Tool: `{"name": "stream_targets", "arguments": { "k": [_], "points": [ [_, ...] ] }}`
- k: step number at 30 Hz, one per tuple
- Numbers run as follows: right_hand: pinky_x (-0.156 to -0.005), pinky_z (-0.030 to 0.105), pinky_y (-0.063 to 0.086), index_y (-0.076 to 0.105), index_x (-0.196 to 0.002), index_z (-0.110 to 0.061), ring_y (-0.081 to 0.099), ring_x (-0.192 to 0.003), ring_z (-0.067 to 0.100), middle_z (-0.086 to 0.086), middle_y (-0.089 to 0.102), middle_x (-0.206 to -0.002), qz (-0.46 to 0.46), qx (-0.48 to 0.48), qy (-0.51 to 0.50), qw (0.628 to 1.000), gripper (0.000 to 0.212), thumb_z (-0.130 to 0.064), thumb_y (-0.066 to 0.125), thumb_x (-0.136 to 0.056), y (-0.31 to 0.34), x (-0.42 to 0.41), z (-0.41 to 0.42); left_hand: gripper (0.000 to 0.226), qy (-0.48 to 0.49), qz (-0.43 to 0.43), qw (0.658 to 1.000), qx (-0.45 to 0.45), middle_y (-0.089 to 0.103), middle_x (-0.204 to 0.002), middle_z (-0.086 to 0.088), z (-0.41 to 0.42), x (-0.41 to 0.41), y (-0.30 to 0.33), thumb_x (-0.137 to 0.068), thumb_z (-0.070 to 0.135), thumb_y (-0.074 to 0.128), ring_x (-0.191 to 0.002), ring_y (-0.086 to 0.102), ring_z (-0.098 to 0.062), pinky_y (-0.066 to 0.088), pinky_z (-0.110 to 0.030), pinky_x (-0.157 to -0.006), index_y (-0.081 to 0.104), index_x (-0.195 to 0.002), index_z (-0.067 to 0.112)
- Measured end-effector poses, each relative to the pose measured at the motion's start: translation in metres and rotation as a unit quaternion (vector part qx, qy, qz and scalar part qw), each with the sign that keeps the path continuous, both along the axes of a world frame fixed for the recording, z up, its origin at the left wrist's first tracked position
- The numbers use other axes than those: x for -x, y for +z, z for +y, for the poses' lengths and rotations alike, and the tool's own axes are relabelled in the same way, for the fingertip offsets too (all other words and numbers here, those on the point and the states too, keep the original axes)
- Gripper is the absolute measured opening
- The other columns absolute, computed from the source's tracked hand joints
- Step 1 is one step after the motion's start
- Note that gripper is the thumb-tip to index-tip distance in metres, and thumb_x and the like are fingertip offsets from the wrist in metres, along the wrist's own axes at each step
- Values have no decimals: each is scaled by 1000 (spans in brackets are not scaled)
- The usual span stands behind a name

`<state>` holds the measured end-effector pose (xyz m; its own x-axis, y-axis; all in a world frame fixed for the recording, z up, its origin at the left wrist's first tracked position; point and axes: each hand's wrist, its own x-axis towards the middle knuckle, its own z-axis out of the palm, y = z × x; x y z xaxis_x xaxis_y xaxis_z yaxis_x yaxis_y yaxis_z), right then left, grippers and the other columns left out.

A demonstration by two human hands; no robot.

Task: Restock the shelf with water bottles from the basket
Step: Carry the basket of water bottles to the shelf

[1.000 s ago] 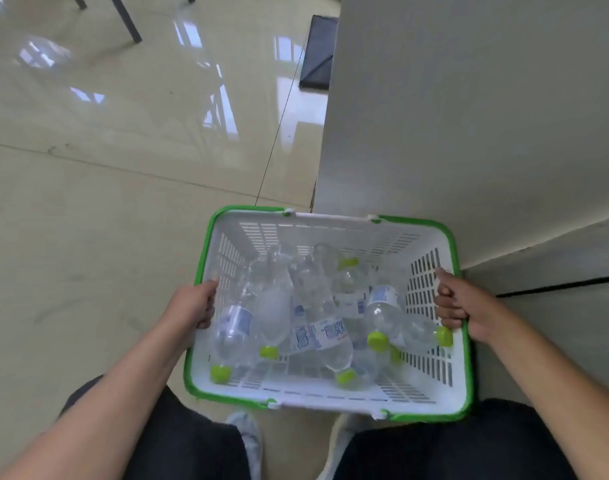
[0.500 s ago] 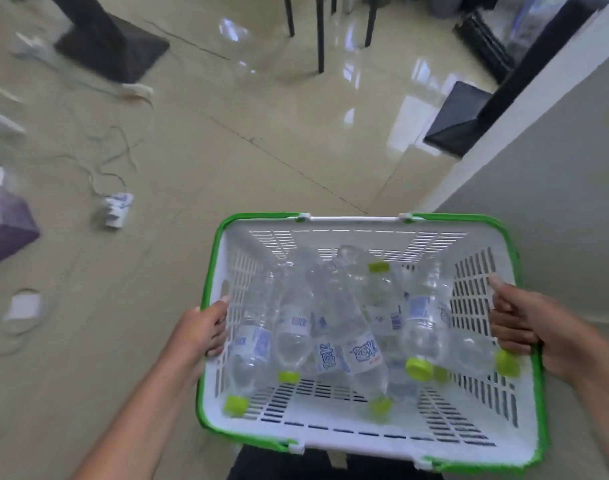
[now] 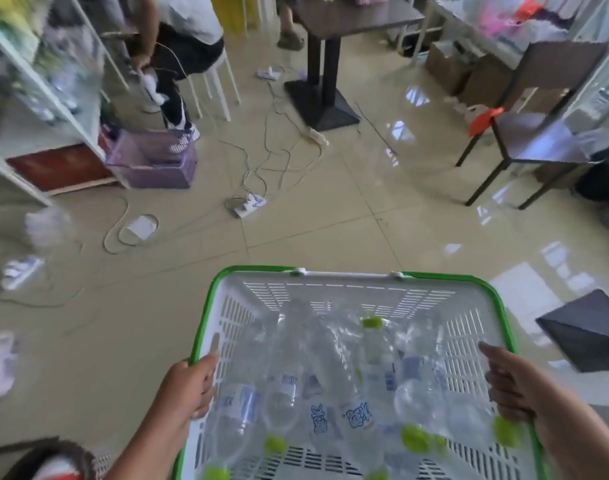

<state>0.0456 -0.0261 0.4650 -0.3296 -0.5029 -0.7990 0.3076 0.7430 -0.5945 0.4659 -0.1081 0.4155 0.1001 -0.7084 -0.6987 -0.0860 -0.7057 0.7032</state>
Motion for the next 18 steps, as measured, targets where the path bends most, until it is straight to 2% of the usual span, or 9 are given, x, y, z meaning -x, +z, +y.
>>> {"name": "stream_targets", "arguments": {
  "k": [7,12,18],
  "points": [
    [-32,8,17,25,-57,-20,16,-24,7,-6,21,-35,-1,7,98,995,43,-18,45,-96,-10,-9,-136,44,83,-23,996,4,17,-40,7,-60,-14,-5,-97,19,49,-30,14,-6,14,-9,-42,27,-59,21],
    [-34,8,16,24,-58,-21,15,-26,7,-6,19,-36,-11,6,159,987,43,-19,45,-96,-14,-4,-255,44,142,-26,989,-11,17,-40,6,-122,-7,-5,-97,20,49,-29,14,-7,13,-11,-43,26,-59,21],
    [-35,6,18,27,-53,-19,14,-24,6,-5,18,-36,-14,33,235,971,47,-20,47,-96,-1,-26,-397,44,269,2,963,-15,19,-39,5,-177,-15,7,-97,21,50,-27,17,-7,15,-12,-41,30,-59,19]
  ]
}}
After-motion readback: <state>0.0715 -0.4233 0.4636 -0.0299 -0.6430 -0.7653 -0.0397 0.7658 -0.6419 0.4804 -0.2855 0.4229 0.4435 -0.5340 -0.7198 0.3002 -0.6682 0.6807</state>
